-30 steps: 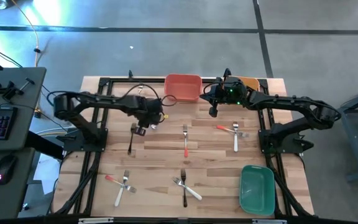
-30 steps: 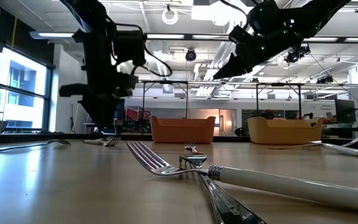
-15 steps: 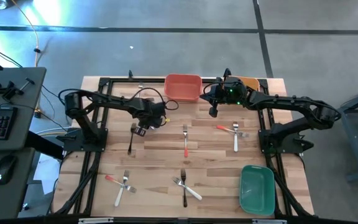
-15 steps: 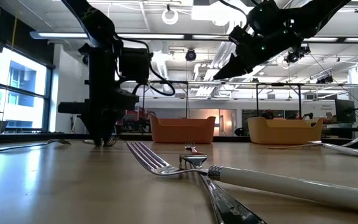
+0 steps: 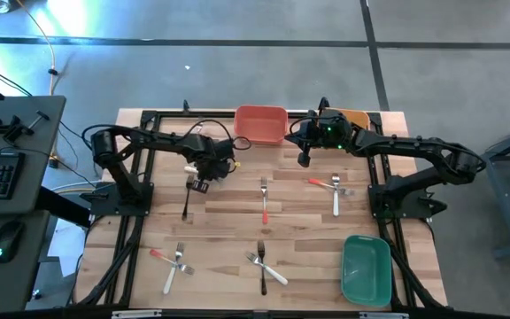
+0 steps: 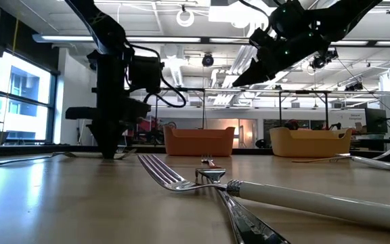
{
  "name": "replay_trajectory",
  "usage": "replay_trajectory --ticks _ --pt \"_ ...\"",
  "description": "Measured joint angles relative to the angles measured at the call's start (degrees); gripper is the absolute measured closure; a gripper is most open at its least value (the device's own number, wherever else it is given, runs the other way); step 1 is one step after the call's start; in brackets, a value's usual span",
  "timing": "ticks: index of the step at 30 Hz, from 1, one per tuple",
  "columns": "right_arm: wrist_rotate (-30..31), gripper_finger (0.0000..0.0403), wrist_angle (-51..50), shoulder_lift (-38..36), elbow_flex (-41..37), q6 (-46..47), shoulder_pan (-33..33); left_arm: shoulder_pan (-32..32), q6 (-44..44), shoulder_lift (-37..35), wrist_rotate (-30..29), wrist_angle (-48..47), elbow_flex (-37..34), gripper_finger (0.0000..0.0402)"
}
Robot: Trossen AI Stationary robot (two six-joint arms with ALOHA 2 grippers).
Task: Sort silverware by color (type)
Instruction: Put the white fork into the orange bin
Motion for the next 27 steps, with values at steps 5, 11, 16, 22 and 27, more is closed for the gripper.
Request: replay_trajectory --ticks 5,11,16,22,27 --pt "0.0 0.0403 0.0 0.0 0.0 0.16 0.01 0.56 1.37 0.42 -0.1 0.38 1.71 0.0396" --pt "0.0 0.0403 -0.09 0.0 0.0 0.22 0.0 0.52 -0.03 0.39 -0.57 -1.46 5.72 0.0401" --pt "0.0 0.0403 -0.37 0.0 0.0 0.22 0.0 0.55 -1.69 0.35 -0.79 -2.72 10.2 0.0401" --pt "0.0 0.0403 -0.44 0.0 0.0 0.22 0.0 0.52 -4.07 0.24 -0.61 -2.74 13.65 0.0401" --pt "0.0 0.0403 -0.44 -0.01 0.0 0.22 0.0 0.36 -5.35 0.22 0.34 -2.26 12.47 0.0401"
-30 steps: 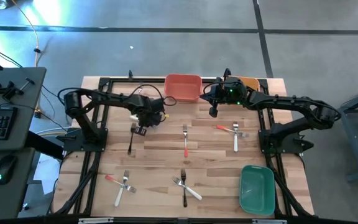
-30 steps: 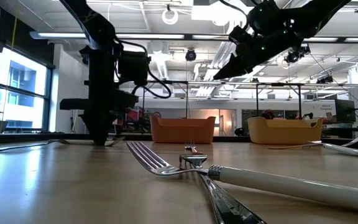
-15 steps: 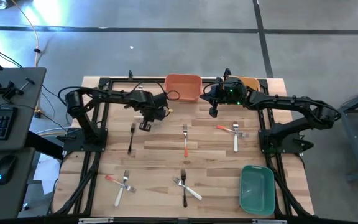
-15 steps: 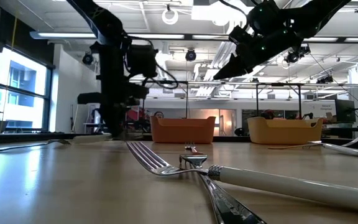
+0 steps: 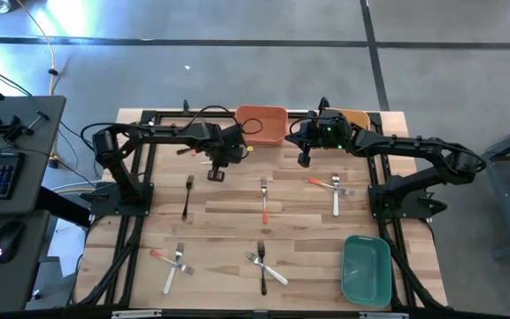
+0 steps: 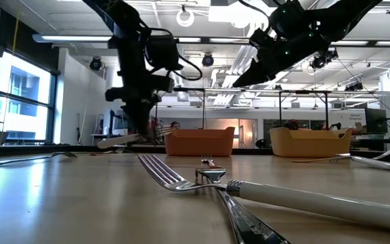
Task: Sort silverware by color (type)
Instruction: Put the white fork into the orange bin
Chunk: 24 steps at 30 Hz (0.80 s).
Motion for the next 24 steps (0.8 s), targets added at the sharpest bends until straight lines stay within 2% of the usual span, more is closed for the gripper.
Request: replay_trajectory --ticks 10,14,19,24 --pt "0.0 0.0403 -0.03 -0.01 0.0 0.02 0.0 0.01 -1.05 0.0 -1.81 7.02 1.03 0.0401" --pt "0.0 0.0403 -0.69 -0.01 0.0 0.02 0.0 0.14 -2.18 0.0 -4.73 6.96 4.15 0.0401" --pt "-0.02 0.0403 -0.87 -0.01 0.0 0.02 0.01 0.18 -2.06 -0.04 -14.11 9.39 9.02 0.0401" --pt "0.0 0.0403 -0.87 0.01 0.0 0.02 0.02 1.55 -1.12 -0.04 -14.24 14.06 13.23 0.0402"
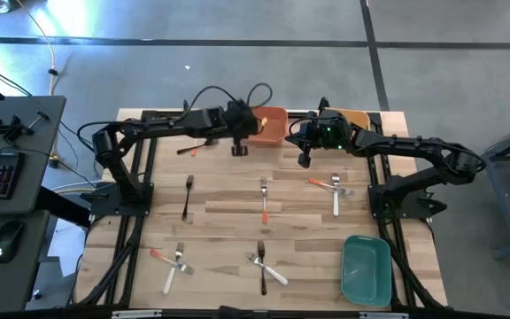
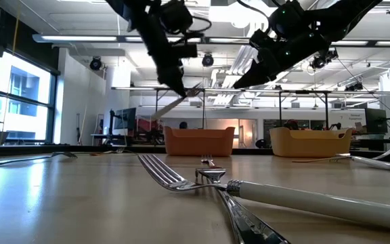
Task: Sort silverware by color (type)
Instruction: Put the white fork into the orange bin
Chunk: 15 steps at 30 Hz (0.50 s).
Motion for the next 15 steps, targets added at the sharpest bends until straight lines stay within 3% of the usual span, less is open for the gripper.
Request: replay_trajectory --ticks 7,12,15 --pt "-0.02 0.0403 0.02 0.0 0.0 -0.28 -0.01 3.29 -1.88 -0.07 8.12 4.52 2.35 0.0402" --pt "-0.02 0.0403 0.49 0.02 0.0 -0.37 -0.02 3.62 -2.98 2.35 8.77 7.39 2.73 0.0402" --pt "-0.01 0.0403 0.57 0.02 0.0 -0.39 0.0 3.6 -2.97 6.56 8.14 4.06 6.41 0.0402"
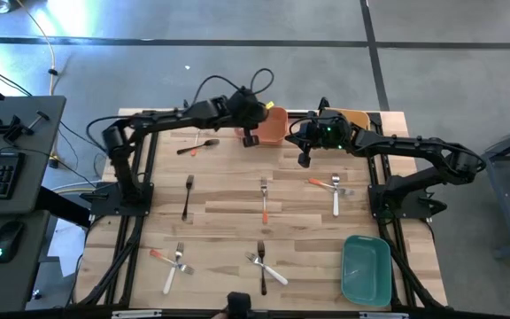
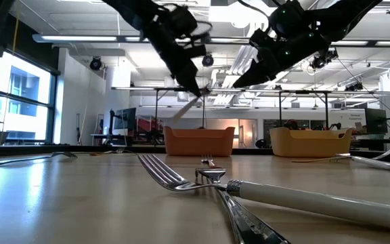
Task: Sort silverware by color (type)
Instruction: Put the white fork into the orange bin
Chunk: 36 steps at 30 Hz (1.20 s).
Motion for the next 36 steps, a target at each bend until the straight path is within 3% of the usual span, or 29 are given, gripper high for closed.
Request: replay_trajectory --ticks 5,13,27,36 --pt "-0.01 0.0403 -0.4 0.0 0.0 0.09 -0.02 0.43 0.39 8.44 -2.3 -7.65 8.47 0.0402" --pt "-0.01 0.0403 -1.0 0.04 0.0 -0.02 -0.02 2.11 -0.47 17.41 -1.8 -11.12 16.52 0.0402" --pt "0.01 0.0403 -1.18 0.04 0.0 -0.04 -0.02 4.76 -0.93 19.32 3.7 -13.75 15.94 0.0402" --pt "0.01 0.0403 -1.18 0.04 0.0 -0.04 -0.02 4.84 0.56 18.65 3.25 -12.82 16.02 0.0387"
